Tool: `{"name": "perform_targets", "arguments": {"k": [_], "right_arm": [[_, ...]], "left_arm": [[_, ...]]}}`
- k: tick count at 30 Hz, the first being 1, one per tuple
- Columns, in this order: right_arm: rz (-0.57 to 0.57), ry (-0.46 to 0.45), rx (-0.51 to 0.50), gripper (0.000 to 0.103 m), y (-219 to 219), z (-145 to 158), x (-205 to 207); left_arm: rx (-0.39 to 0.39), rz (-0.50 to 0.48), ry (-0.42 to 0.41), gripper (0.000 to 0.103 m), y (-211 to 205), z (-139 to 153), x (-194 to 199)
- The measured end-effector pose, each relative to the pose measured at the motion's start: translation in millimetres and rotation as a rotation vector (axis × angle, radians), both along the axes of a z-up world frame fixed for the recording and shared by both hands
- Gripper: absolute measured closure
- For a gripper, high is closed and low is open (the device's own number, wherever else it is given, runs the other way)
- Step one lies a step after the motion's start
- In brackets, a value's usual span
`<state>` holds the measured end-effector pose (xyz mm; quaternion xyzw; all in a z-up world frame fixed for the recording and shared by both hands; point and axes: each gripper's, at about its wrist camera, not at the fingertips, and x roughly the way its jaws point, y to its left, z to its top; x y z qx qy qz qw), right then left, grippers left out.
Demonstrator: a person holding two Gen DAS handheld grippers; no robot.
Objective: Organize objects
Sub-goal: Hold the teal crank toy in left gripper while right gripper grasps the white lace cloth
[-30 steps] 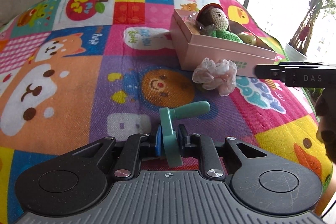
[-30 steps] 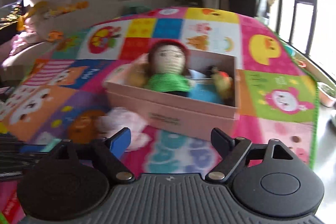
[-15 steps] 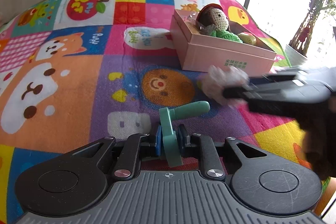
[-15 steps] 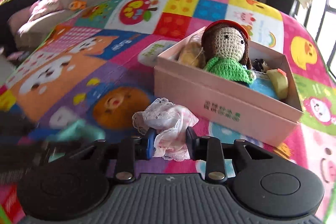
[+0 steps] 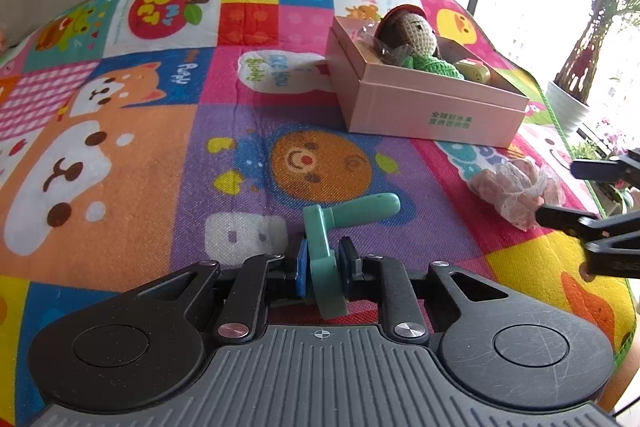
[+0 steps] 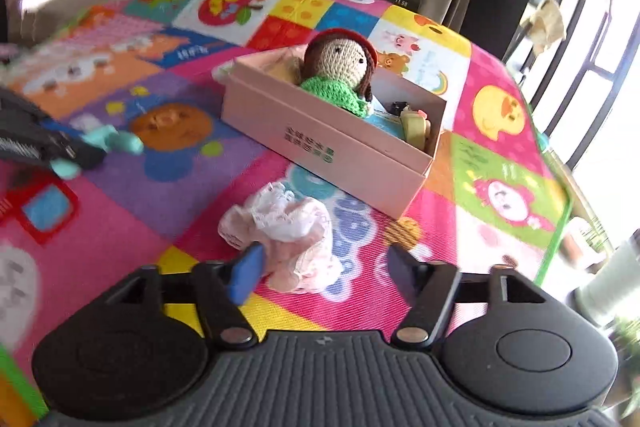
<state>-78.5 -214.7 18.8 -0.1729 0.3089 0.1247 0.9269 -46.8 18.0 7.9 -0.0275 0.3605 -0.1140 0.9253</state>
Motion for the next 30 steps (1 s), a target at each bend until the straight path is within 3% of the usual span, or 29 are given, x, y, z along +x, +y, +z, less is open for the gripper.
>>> {"name": "perform_targets", "arguments": {"k": [2,6,12,13,14,16,19,30], "right_arm": [[0.014,0.014,0.071,0.016,-4,6,-5],[0.007,0.048,0.194,0.016,-5,10,-5],[-0.078,0.044,0.214,0.018,13,-3,22],[-0.085,0.048,0.211,0.026,16,-5,26],[-0.084,0.054,0.203,0.043,19,-7,29],[-0.076,0.076,0.182,0.065,24,-8,32],[-0.058,0.066,0.18,0.076,23,-3,26],[-0.086,-0.024,0.279,0.076,-26,47,-12]], "left_arm": [[0.006,0.002,0.0,0.084,-1,0,0],[0.013,0.005,-0.001,0.084,-2,0,-1],[0.016,0.006,0.0,0.084,-2,0,-1],[0.016,0.005,0.0,0.084,-3,0,-1],[0.016,0.005,0.0,0.084,-2,0,-1],[0.016,0.006,0.0,0.084,-3,0,-1],[0.017,0.006,-0.001,0.084,-3,0,-1],[0.028,0.02,0.001,0.084,-4,0,-2]]}}
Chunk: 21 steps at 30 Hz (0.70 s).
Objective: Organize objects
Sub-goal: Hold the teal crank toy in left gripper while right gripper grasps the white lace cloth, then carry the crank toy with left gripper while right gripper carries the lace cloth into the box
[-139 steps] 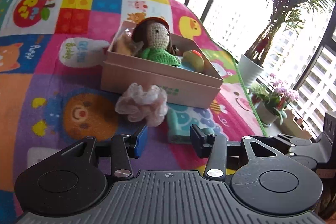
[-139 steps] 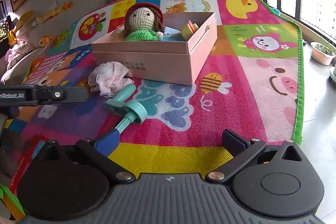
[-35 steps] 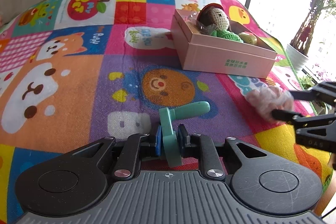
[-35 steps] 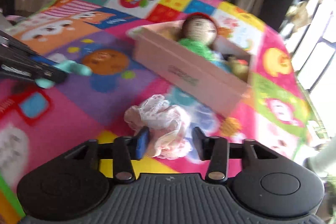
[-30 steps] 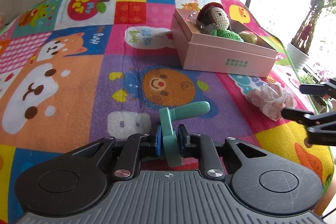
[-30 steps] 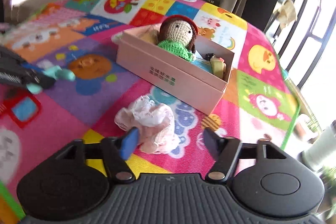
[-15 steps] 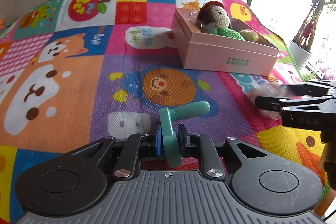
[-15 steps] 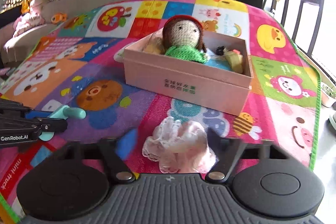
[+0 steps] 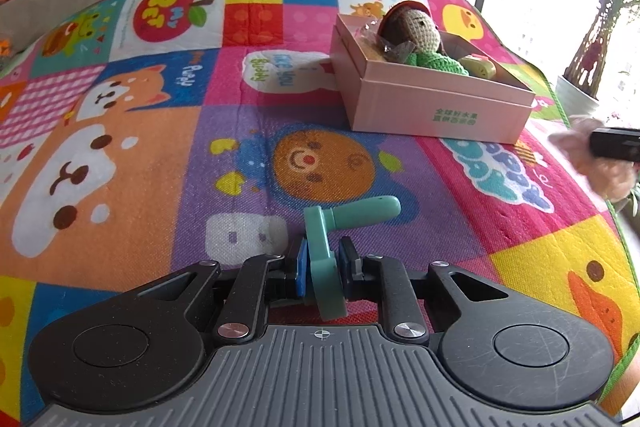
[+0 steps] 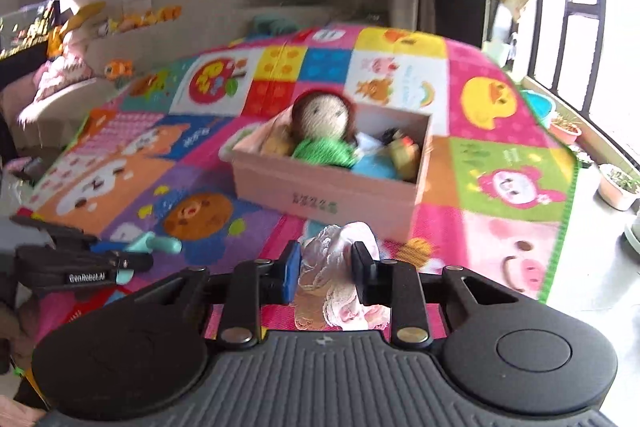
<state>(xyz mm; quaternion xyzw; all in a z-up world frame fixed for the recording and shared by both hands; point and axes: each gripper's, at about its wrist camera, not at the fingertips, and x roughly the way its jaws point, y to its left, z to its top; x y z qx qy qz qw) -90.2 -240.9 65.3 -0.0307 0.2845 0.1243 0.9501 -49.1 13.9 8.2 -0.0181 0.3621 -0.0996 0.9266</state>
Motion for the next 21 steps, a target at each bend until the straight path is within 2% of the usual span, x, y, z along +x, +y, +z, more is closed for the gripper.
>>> {"name": "perform_targets", "arguments": {"k": [6,10,12,16,21], "right_arm": [[-0.017,-0.053,0.043,0.076,-16,5,-11],[-0.017,-0.073,0.059,0.076,-23,-3,-14],[-0.023,-0.075,0.084,0.076,-28,-6,-13],[-0.037,-0.084,0.128,0.076,-41,-11,-12],[-0.07,-0.091,0.152,0.076,-57,-15,-5]], "left_arm": [[-0.02,-0.032,0.003,0.089,-2,6,-3],[0.004,-0.084,-0.043,0.089,-15,25,-4],[-0.012,-0.106,-0.071,0.089,-20,41,2],[-0.043,-0.148,-0.144,0.089,-38,83,31],[-0.074,-0.196,-0.233,0.089,-89,125,98]]}}
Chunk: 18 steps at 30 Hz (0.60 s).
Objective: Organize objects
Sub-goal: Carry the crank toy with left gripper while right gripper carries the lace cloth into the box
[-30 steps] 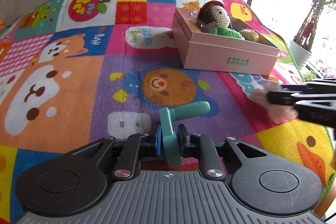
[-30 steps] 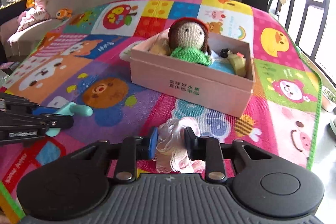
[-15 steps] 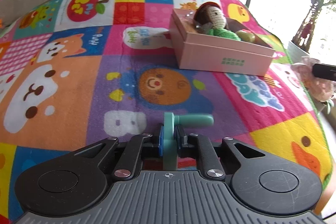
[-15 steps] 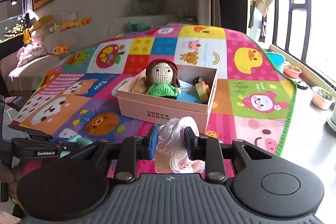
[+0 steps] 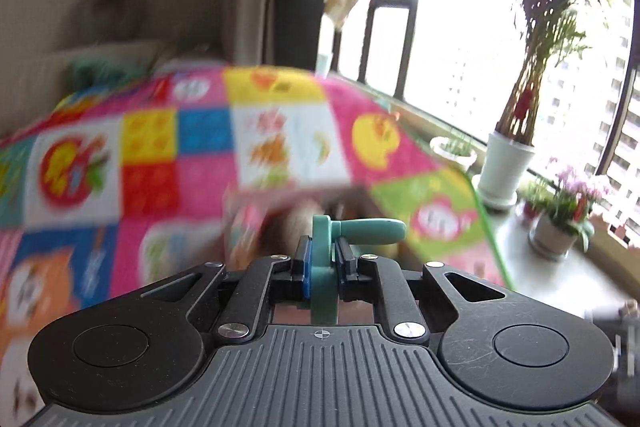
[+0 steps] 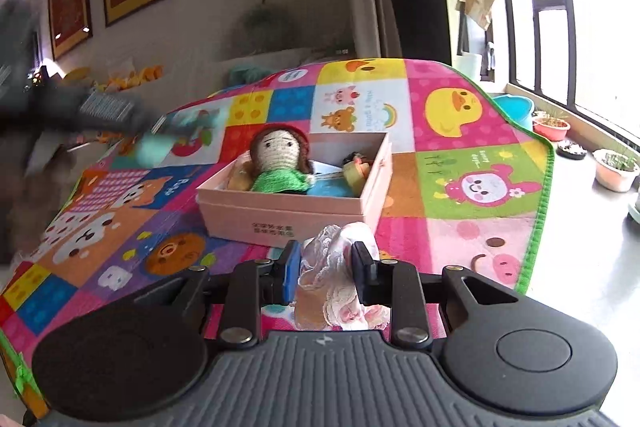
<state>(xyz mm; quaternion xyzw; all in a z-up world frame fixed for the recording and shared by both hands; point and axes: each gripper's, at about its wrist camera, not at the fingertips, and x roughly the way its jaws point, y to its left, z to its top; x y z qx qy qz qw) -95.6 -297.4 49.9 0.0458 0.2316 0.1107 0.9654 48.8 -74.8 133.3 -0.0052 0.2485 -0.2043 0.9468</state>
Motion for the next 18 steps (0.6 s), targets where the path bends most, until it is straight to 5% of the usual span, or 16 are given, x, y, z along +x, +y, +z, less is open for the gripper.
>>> {"name": "perform_targets", "arguments": {"k": [4,7,13,18], "right_arm": [[-0.037,0.014,0.003,0.076,-10,-1,4],[-0.055,0.017,-0.01,0.076,-18,1,5],[-0.072,0.05,0.004,0.076,-29,2,21],[-0.022,0.039,0.019,0.076,-18,20,58]], "left_arm": [[-0.069,0.007,0.011,0.087,-31,9,69],[-0.115,0.058,-0.01,0.086,-28,8,84],[-0.195,0.098,-0.014,0.086,15,-12,50],[-0.23,0.072,0.036,0.086,54,-60,2]]}}
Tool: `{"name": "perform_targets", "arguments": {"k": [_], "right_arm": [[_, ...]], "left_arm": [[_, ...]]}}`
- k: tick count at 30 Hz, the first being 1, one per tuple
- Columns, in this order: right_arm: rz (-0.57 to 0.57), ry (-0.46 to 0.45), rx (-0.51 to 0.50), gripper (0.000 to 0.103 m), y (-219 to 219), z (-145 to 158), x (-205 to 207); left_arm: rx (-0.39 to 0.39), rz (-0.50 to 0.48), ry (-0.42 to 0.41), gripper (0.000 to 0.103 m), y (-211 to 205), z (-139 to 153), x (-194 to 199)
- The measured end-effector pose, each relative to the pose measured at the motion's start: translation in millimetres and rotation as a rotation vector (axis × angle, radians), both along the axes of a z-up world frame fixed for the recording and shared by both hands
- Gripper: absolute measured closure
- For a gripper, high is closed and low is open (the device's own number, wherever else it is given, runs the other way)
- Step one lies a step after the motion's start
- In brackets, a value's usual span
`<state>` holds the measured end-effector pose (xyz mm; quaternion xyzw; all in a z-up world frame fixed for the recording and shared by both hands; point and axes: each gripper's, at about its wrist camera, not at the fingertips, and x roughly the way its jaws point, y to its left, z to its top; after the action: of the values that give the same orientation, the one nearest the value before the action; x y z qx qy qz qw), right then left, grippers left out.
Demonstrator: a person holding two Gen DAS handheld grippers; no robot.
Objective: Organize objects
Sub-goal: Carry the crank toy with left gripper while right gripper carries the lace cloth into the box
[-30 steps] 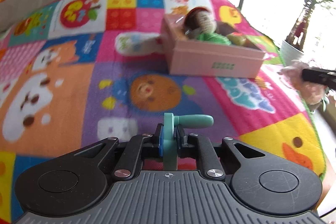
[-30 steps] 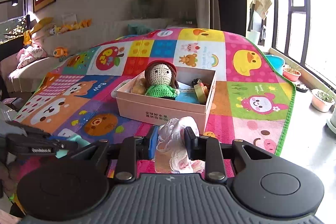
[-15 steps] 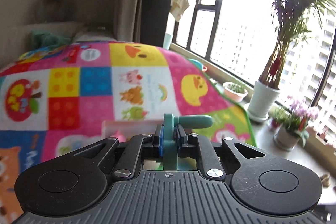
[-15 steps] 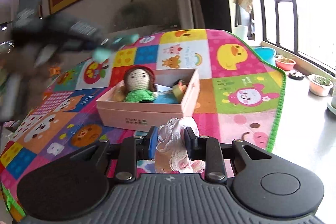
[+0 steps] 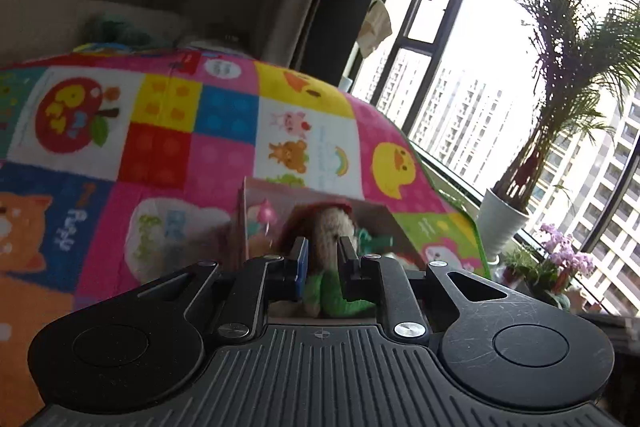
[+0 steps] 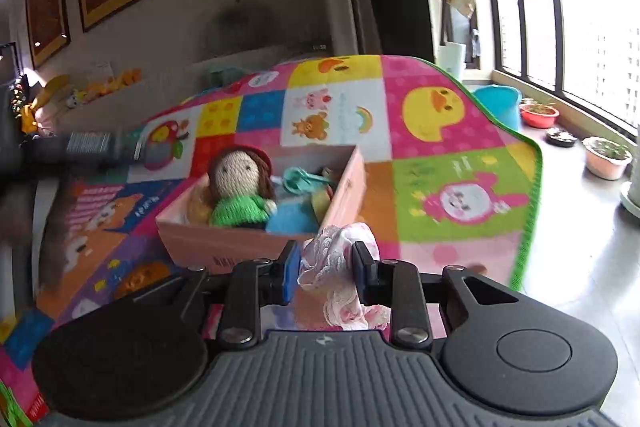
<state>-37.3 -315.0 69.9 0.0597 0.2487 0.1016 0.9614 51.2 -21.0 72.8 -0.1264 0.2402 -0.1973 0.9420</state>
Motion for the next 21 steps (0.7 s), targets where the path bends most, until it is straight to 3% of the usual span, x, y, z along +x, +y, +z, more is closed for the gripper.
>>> {"name": "perform_targets", "arguments": {"k": [5,9,15,19,21], "right_arm": [[0.019,0.029,0.045,0.076,18,29,80],[-0.005,0.102,0.05,0.076,41,36,160],[-0.035,0.285,0.147,0.076,63,8,254],[-0.015,0.412,0.136,0.075,82,-22,282],[-0.01,0.445,0.096,0.069,89,-31,285]], "left_arm": [[-0.038,-0.035,0.086,0.086,23,-42,-27],[-0.046,-0.065,0.109,0.086,35,-51,-40],[-0.083,-0.033,0.123,0.086,59,-50,-48],[-0.121,-0.006,0.124,0.086,73,-53,-46],[-0.123,0.002,0.135,0.086,76,-56,-44]]}}
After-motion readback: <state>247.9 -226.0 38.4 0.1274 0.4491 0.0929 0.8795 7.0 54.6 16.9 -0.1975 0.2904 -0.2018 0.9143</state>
